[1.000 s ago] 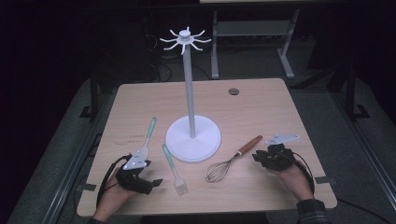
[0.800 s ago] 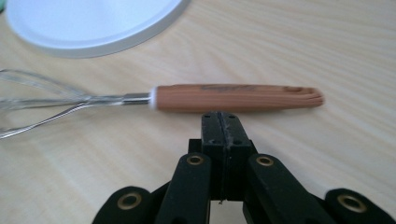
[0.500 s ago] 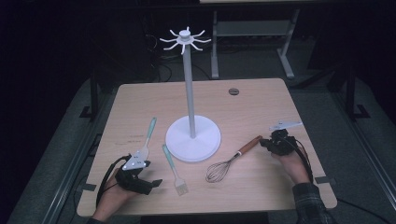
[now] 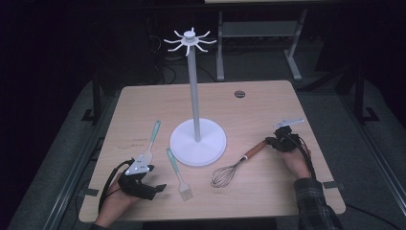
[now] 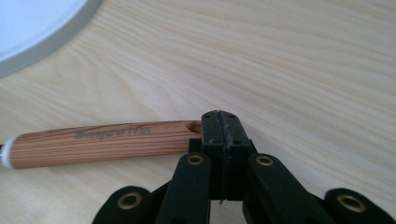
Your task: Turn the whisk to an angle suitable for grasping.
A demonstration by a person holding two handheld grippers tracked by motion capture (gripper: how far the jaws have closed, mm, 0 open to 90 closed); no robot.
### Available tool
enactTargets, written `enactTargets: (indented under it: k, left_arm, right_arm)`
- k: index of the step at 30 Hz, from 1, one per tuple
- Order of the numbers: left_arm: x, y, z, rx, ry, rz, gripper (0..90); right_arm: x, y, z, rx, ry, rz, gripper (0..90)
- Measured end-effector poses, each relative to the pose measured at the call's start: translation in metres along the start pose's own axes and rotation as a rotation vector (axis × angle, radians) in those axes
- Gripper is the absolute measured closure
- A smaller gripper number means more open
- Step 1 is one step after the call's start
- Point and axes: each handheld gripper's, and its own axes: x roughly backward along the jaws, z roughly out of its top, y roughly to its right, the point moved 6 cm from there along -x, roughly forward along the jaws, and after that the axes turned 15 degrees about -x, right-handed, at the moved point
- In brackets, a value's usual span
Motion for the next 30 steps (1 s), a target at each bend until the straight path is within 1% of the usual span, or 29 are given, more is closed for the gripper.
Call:
enactTargets:
  k: [1,2,4,5,8,9,14,15,16,17,18,19,20,21,24,25,27,28,29,30]
  left_arm:
    - [0.000,0.000,0.000,-0.002,0.001,0.000,14.6]
    - [0.000,0.000,0.000,-0.005,0.000,0.000,14.6]
    - [-0.001,0.001,0.000,-0.008,-0.004,-0.003,14.6]
    - [-0.001,0.001,0.000,-0.008,-0.003,-0.002,14.6]
    - [-0.001,0.001,0.000,-0.004,-0.003,-0.001,15.5]
    - [0.000,0.001,0.000,-0.007,-0.005,-0.002,15.8]
    - [-0.001,0.001,0.000,-0.010,-0.008,-0.002,15.7]
    - [-0.001,0.001,-0.001,-0.008,-0.008,-0.002,15.8]
    - [-0.001,0.001,-0.001,-0.008,-0.008,-0.002,15.8]
    - [-0.001,0.001,-0.001,-0.006,-0.010,-0.001,15.8]
    - [-0.001,0.001,-0.001,-0.006,-0.010,-0.001,15.8]
    - [-0.001,0.001,-0.001,-0.002,-0.009,-0.001,15.8]
    - [-0.001,0.001,-0.001,0.000,-0.008,0.000,15.8]
    - [0.000,0.000,-0.001,-0.003,-0.013,-0.001,15.8]
    - [0.000,0.000,-0.002,0.003,-0.016,0.000,15.8]
    - [-0.001,0.000,-0.002,0.004,-0.013,0.001,15.7]
    - [0.000,-0.001,-0.002,0.006,-0.014,0.002,15.8]
    - [0.000,0.000,-0.002,0.008,-0.016,0.000,15.8]
    - [-0.001,-0.001,-0.002,0.006,-0.016,0.001,15.8]
    - [-0.001,-0.001,-0.003,0.007,-0.018,0.001,15.8]
  right_arm:
    - [-0.002,0.001,0.000,0.005,-0.002,-0.001,90.0]
    - [-0.002,0.000,0.000,-0.003,-0.006,0.005,90.0]
    - [-0.004,0.000,0.001,0.006,-0.004,0.004,90.0]
    - [-0.006,-0.002,0.001,0.011,-0.005,0.016,90.0]
    - [-0.008,-0.005,0.001,0.016,-0.009,0.019,90.0]
    - [-0.010,-0.008,0.002,0.029,-0.010,0.023,90.0]
    - [-0.014,-0.012,0.003,0.029,-0.018,0.029,90.0]
    - [-0.015,-0.015,0.005,0.030,-0.014,0.037,90.0]
    - [-0.015,-0.015,0.005,0.030,-0.014,0.037,90.0]
    - [-0.018,-0.019,0.007,0.041,-0.007,0.045,90.0]
    - [-0.018,-0.019,0.007,0.041,-0.007,0.045,90.0]
    - [-0.020,-0.023,0.009,0.053,-0.007,0.054,90.0]
    - [-0.020,-0.023,0.009,0.053,-0.007,0.054,90.0]
    - [-0.022,-0.027,0.011,0.055,-0.006,0.064,90.0]
    - [-0.024,-0.030,0.014,0.067,-0.005,0.066,90.0]
    - [-0.027,-0.035,0.015,0.074,-0.004,0.074,90.0]
    - [-0.028,-0.036,0.015,0.071,-0.011,0.076,90.0]
    - [-0.029,-0.038,0.016,0.084,-0.011,0.077,90.0]
    - [-0.031,-0.043,0.017,0.088,-0.015,0.087,90.0]
    - [-0.031,-0.043,0.017,0.088,-0.015,0.087,90.0]
